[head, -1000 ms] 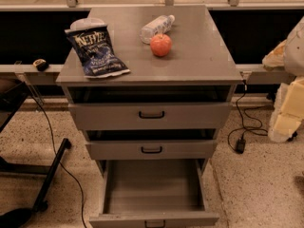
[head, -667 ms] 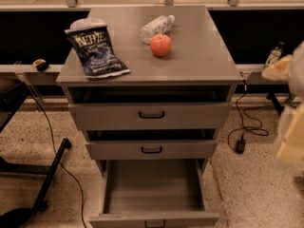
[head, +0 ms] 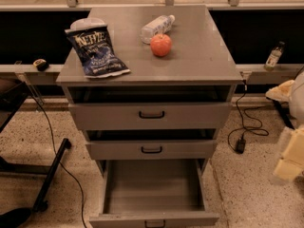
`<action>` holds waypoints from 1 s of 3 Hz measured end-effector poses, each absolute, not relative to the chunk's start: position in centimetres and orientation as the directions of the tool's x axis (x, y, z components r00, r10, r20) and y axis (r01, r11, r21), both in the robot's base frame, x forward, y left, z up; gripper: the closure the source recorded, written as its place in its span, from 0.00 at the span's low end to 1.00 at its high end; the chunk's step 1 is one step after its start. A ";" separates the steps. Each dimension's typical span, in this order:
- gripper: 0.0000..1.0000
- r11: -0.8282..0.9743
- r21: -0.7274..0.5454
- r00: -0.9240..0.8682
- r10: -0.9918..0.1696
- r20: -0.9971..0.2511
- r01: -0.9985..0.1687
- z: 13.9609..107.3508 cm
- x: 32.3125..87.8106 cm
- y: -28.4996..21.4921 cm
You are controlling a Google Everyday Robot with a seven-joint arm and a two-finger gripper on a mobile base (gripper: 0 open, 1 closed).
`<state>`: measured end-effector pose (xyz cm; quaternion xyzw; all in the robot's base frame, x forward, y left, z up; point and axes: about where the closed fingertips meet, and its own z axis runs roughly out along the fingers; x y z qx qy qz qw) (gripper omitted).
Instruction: Close bottom drawer
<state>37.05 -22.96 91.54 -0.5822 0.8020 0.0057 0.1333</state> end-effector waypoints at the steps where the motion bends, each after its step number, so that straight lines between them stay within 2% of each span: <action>1: 0.00 0.309 -0.098 -0.256 -0.898 -0.359 -0.946 85.9 37.8 -20.6; 2: 0.00 0.246 -0.054 -0.189 -0.851 -0.490 -0.968 78.4 38.4 -16.8; 3: 0.00 0.235 -0.125 -0.111 -0.782 -0.613 -0.964 74.9 41.0 -15.1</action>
Offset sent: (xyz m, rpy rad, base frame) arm 0.0890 0.1045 -0.2076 0.4953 -0.2512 0.1312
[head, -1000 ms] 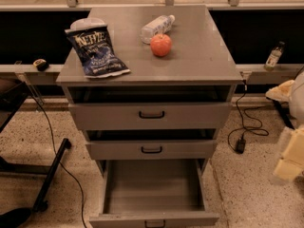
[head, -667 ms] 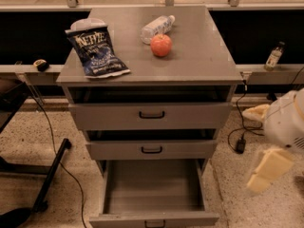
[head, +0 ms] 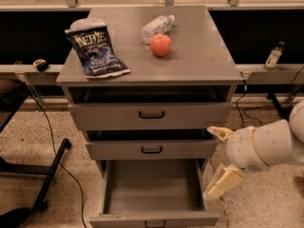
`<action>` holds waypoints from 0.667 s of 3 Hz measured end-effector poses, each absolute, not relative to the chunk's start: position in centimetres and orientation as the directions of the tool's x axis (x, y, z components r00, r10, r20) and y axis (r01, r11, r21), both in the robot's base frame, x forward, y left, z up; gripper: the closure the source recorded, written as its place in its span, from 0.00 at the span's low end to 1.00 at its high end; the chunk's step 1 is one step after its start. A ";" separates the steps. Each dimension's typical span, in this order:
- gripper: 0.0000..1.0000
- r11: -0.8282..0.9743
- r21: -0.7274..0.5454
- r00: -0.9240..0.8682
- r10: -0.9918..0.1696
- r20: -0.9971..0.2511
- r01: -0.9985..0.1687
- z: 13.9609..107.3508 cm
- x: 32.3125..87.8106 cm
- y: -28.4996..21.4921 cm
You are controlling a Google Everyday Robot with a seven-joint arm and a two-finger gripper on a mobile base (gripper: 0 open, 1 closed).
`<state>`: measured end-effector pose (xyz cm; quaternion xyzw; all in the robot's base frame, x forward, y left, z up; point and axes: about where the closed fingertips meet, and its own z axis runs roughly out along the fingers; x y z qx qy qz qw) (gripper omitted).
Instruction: Close bottom drawer
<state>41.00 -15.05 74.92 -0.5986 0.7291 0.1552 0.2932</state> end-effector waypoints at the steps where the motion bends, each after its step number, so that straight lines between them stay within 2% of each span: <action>1: 0.00 0.230 -0.184 -0.071 -0.785 -0.615 -0.956 74.9 42.3 -15.1; 2: 0.00 0.254 -0.137 -0.102 -0.741 -0.664 -0.957 72.0 41.2 -14.9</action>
Offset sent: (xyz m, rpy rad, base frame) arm 0.0360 -0.0250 -0.1647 0.2492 -0.1632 0.0507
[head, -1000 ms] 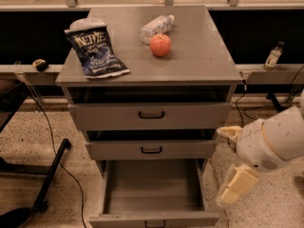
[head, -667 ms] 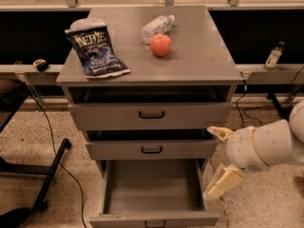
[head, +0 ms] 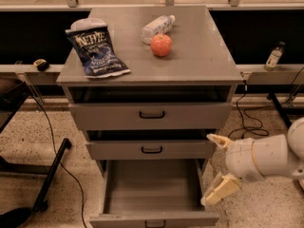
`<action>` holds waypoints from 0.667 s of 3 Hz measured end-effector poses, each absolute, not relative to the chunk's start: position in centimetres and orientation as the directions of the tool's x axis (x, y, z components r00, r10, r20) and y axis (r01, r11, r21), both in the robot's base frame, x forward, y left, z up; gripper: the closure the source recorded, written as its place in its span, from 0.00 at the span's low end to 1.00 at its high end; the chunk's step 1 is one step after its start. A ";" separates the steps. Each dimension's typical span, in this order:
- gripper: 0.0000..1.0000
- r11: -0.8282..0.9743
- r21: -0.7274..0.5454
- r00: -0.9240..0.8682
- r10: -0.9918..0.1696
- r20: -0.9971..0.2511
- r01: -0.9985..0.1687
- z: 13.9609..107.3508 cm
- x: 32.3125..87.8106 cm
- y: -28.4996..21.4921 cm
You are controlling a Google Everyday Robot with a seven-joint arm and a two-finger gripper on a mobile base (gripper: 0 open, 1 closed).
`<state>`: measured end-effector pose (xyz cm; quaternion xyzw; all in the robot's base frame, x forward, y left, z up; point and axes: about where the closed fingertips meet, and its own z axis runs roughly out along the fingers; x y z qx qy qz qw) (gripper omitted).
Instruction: Close bottom drawer
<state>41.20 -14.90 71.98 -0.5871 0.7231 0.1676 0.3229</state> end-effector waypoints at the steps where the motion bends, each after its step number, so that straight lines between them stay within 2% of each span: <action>1: 0.00 0.209 -0.175 -0.032 -0.723 -0.691 -0.962 63.5 42.3 -15.3; 2: 0.00 0.159 -0.199 0.039 -0.678 -0.734 -0.967 57.7 42.9 -15.9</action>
Offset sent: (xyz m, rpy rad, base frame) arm 0.0212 -0.0218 -0.2161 0.1897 -0.1162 0.2016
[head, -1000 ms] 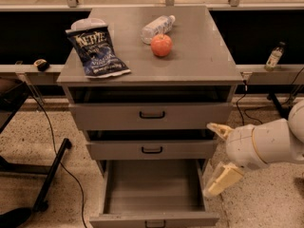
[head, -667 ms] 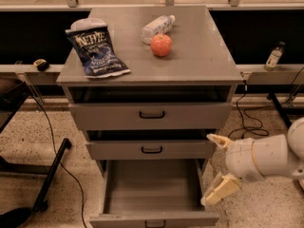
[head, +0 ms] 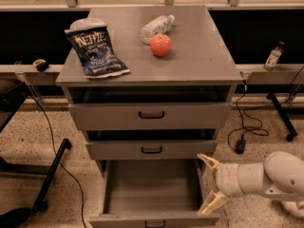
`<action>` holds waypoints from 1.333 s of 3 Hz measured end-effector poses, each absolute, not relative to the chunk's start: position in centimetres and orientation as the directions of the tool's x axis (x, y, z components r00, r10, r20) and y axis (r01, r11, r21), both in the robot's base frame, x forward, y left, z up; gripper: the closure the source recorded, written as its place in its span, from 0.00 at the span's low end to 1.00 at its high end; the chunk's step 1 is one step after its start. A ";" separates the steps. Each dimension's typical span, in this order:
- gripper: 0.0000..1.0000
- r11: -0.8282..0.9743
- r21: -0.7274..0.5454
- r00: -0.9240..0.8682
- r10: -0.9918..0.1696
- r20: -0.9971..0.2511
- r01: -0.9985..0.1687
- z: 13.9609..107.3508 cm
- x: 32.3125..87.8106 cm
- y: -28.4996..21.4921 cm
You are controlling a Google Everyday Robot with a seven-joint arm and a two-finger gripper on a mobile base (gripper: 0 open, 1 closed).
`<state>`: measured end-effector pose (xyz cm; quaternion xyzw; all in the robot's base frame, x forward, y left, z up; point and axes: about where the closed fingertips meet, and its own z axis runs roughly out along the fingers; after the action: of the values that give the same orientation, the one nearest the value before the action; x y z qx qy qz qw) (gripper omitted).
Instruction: Close bottom drawer
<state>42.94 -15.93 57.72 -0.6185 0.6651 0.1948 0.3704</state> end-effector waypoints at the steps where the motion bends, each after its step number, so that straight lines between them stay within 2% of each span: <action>1: 0.00 0.144 -0.185 0.047 -0.654 -0.755 -0.972 55.5 42.6 -15.4; 2: 0.00 0.149 -0.179 0.021 -0.708 -0.705 -0.972 53.1 44.0 -16.1; 3: 0.00 0.099 -0.219 0.071 -0.752 -0.656 -0.971 46.9 43.4 -16.6; 4: 0.00 0.016 -0.266 0.167 -0.742 -0.650 -0.964 40.1 42.3 -17.6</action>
Offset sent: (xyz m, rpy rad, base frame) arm 0.0359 -0.0153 -0.0816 -0.1668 0.0388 -0.0221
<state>42.29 -17.55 40.10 -0.6825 0.6247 0.1620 0.3431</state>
